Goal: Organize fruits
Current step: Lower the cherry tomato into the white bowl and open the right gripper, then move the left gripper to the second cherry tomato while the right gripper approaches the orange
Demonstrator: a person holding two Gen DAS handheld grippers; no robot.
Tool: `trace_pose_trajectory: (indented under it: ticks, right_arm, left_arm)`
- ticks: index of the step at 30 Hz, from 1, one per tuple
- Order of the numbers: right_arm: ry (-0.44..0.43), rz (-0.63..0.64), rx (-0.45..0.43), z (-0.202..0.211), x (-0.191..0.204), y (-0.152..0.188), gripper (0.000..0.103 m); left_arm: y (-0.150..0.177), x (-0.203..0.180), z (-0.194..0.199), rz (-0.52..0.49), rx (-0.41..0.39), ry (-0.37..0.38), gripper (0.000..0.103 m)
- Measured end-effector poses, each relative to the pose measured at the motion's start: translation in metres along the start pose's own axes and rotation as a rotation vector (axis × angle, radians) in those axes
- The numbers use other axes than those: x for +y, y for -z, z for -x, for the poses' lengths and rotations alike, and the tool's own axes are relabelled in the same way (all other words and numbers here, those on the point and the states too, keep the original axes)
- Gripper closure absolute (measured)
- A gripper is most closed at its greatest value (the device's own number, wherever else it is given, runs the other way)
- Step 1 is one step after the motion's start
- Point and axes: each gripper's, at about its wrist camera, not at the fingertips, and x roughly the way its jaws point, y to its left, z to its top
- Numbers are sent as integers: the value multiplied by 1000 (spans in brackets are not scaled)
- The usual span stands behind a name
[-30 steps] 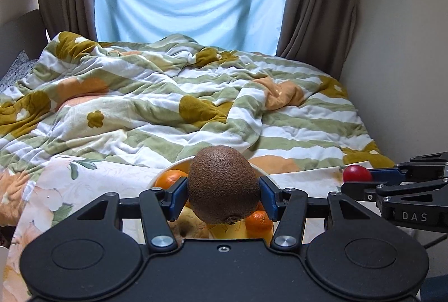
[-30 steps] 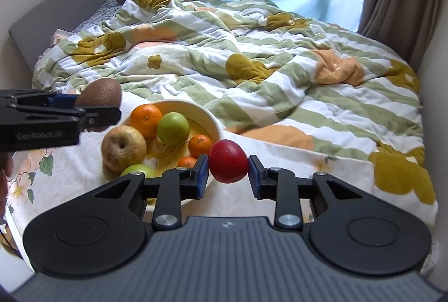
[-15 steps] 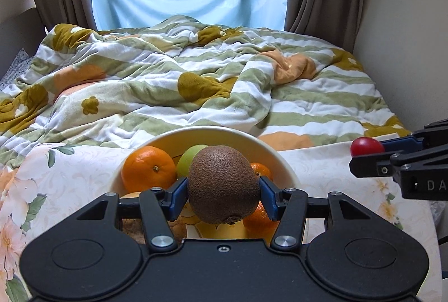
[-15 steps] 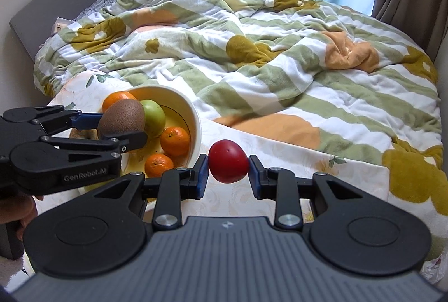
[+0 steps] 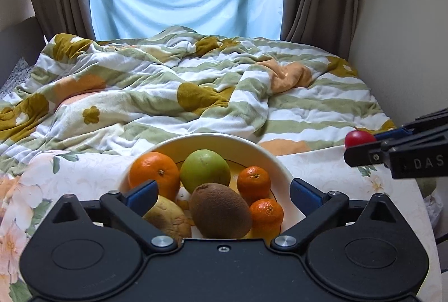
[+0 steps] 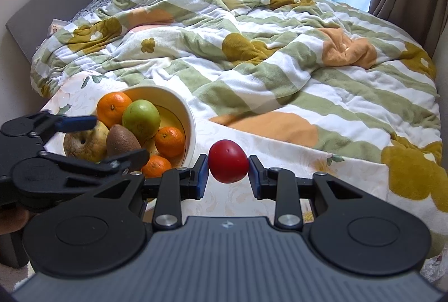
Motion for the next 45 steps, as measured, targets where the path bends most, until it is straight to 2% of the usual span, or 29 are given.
trace_pose_trajectory:
  ticks: [7,13,20,27,28,30,32,34,42,45]
  right_arm:
    - [-5,15,-23,5,10,-12,57]
    - [-63,43,-15,-7,32,-23,57]
    - [-114,75,4,-35,58,-34,57]
    - [-145,78,28,-54,70,-37,56]
    - [-146,77,27,-55,71,-37,55]
    - [-153,75,25,-55,72,-37,42]
    - [-151,75,33,-56,72,-37,22]
    - [-149,68,43,-55,71,-36,13]
    - [-119,36,23,-34,72,-33,1]
    - [-93,15,20,-23,73,-33,0]
  left_arm:
    - [2,24,33,15,1,-30,0]
    - [9,49,54,49,4,-75,0]
    - [21,68,63,84,12,-115,0]
    - [28,72,58,99,22,-109,0]
    - [28,72,58,98,23,-108,0]
    - [30,71,57,93,26,-114,0]
    - [31,71,57,92,29,-116,0]
    - [31,71,59,95,28,-112,0]
    - [30,69,78,86,-1,-97,0]
    - [29,68,91,81,-19,-89,0]
